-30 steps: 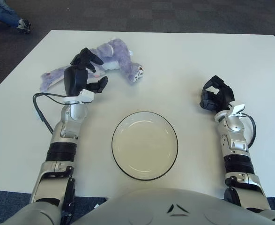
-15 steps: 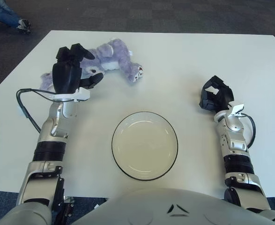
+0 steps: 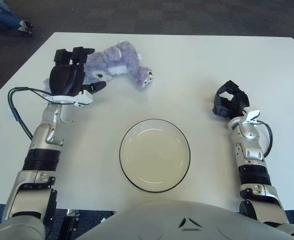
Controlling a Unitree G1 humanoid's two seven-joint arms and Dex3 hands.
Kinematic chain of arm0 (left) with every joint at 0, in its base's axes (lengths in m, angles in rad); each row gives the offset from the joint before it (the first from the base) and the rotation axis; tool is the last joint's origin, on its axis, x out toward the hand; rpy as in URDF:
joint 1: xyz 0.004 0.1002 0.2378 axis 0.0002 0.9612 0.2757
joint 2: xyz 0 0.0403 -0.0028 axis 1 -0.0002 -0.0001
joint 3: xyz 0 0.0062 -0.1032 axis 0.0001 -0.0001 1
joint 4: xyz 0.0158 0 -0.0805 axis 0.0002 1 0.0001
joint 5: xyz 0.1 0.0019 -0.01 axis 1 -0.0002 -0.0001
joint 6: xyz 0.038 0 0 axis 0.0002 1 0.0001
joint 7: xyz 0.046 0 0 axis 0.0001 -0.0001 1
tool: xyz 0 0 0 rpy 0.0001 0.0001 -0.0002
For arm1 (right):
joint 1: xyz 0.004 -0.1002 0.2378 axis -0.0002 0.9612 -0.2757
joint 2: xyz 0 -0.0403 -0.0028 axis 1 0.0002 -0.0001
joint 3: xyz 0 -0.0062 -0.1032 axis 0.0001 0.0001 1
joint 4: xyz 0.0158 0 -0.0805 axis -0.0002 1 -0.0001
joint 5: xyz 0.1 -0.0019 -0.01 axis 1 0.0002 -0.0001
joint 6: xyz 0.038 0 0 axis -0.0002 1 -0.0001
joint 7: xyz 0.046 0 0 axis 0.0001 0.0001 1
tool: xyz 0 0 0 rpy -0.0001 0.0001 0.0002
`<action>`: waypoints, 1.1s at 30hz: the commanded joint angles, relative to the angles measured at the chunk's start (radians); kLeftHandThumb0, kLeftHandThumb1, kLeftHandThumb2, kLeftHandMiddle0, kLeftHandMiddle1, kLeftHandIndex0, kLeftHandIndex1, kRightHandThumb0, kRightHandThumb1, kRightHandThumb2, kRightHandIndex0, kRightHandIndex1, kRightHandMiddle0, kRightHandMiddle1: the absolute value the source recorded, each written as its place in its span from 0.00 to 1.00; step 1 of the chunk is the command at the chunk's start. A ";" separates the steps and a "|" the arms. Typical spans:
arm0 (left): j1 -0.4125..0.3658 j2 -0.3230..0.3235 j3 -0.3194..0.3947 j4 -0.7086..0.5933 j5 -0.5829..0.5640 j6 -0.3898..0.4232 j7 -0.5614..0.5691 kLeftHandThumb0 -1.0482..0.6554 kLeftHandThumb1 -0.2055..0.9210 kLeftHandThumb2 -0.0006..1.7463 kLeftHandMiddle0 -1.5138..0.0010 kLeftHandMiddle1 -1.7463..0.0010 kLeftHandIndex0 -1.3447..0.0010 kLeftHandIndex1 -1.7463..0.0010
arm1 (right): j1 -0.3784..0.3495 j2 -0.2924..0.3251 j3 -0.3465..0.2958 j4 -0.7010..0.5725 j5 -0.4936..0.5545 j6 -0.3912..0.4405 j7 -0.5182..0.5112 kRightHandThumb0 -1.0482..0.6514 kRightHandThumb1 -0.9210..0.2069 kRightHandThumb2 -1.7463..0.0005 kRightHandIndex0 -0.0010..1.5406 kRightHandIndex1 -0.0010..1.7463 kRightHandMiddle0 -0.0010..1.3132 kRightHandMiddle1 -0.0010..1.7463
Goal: Put the doll into the plate.
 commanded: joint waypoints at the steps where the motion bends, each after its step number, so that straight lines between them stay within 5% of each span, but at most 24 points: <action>1: -0.023 0.029 -0.016 -0.009 0.012 0.025 -0.027 0.13 0.78 0.39 1.00 0.71 1.00 0.69 | 0.007 -0.002 0.002 -0.006 -0.008 0.030 -0.005 0.34 0.49 0.28 0.78 1.00 0.44 1.00; 13: -0.077 0.067 -0.064 0.052 0.017 0.055 -0.088 0.09 0.83 0.32 1.00 0.97 1.00 0.84 | 0.010 -0.005 0.006 -0.025 -0.007 0.064 -0.003 0.35 0.47 0.30 0.78 1.00 0.42 1.00; 24: -0.198 0.090 -0.133 0.239 0.003 0.007 -0.123 0.10 0.78 0.31 1.00 1.00 1.00 0.98 | 0.008 -0.007 0.010 -0.036 -0.013 0.094 -0.008 0.35 0.46 0.31 0.77 1.00 0.42 1.00; 33: -0.297 0.101 -0.189 0.385 0.002 -0.050 -0.123 0.11 0.74 0.31 1.00 1.00 1.00 1.00 | 0.008 -0.007 0.016 -0.041 -0.015 0.108 -0.009 0.35 0.46 0.31 0.76 1.00 0.41 1.00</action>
